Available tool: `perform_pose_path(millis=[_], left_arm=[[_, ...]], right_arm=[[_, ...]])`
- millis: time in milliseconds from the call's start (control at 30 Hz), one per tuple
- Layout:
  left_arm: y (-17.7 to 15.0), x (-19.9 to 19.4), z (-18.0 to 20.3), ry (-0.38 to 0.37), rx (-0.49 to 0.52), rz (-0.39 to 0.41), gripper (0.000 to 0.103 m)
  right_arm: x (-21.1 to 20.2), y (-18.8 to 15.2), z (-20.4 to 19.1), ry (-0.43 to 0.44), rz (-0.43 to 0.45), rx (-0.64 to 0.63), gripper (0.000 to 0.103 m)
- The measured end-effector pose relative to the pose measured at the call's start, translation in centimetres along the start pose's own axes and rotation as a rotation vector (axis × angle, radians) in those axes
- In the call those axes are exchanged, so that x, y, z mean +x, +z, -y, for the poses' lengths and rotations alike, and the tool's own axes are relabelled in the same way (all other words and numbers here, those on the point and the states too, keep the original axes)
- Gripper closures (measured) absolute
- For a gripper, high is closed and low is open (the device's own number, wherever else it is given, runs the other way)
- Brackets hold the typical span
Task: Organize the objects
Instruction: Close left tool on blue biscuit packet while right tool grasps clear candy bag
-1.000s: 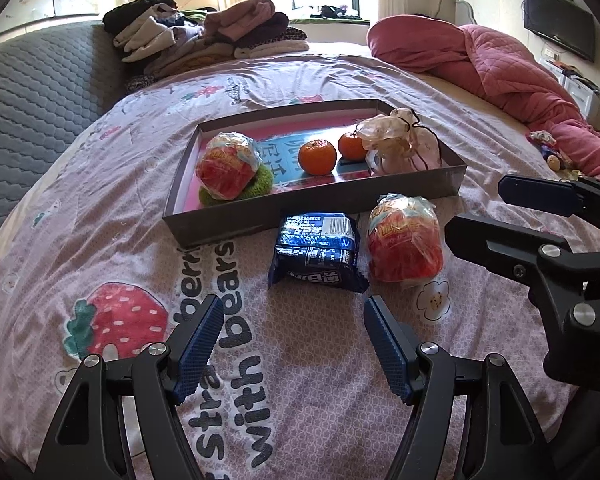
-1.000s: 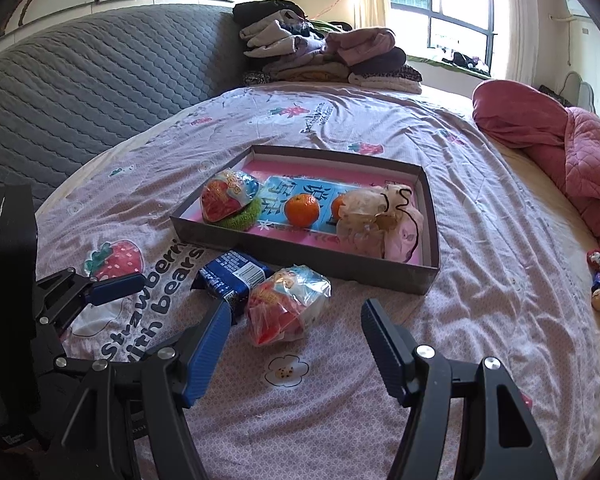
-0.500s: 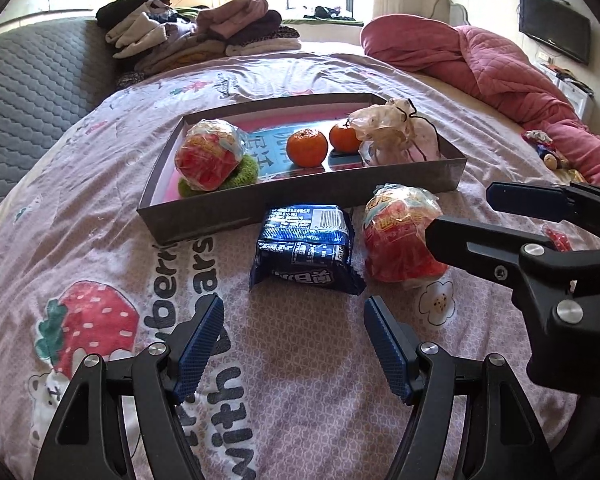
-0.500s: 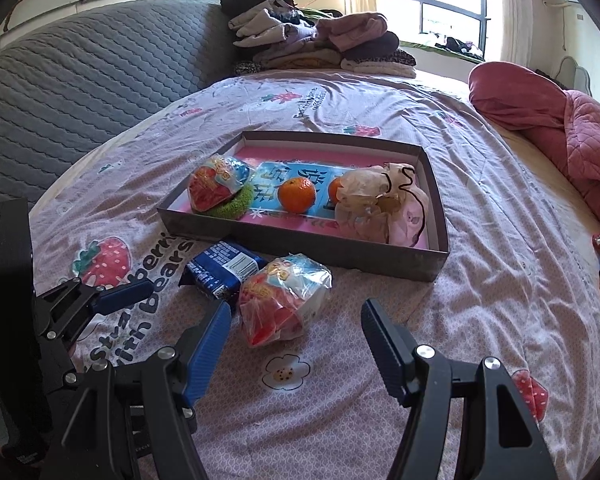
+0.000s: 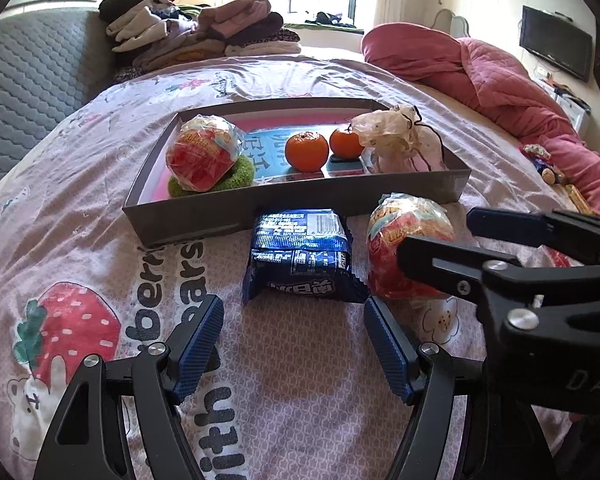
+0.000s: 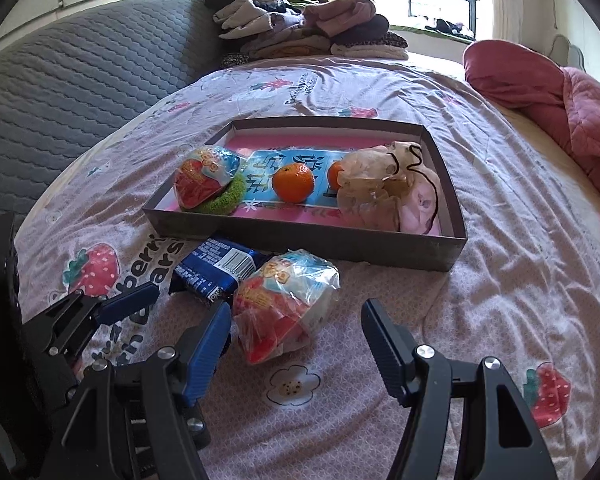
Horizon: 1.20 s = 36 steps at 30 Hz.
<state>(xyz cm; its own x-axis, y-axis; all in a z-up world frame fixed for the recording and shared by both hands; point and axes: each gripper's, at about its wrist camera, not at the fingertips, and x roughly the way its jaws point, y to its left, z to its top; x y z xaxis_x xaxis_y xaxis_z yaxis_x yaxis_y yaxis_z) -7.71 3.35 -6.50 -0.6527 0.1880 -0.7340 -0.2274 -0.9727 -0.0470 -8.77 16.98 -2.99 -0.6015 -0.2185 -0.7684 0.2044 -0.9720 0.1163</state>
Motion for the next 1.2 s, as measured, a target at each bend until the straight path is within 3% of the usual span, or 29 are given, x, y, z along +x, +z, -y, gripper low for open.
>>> perform_pose_path(millis=[900, 1067, 1200], left_arm=[[2.6, 3.0, -2.7, 0.095, -0.123, -0.007, 0.027], [2.7, 3.6, -3.6, 0.080, -0.149, -0.021, 0.027], [2.7, 3.8, -3.8, 0.079, -0.149, -0.024, 0.038]], right_arm=[[3.0, 1.0, 1.4, 0.066, -0.045, 0.145, 0.036], [3.1, 1.0, 1.4, 0.074, -0.040, 0.146, 0.038], [3.1, 0.9, 1.7, 0.086, -0.034, 0.156, 0.039]])
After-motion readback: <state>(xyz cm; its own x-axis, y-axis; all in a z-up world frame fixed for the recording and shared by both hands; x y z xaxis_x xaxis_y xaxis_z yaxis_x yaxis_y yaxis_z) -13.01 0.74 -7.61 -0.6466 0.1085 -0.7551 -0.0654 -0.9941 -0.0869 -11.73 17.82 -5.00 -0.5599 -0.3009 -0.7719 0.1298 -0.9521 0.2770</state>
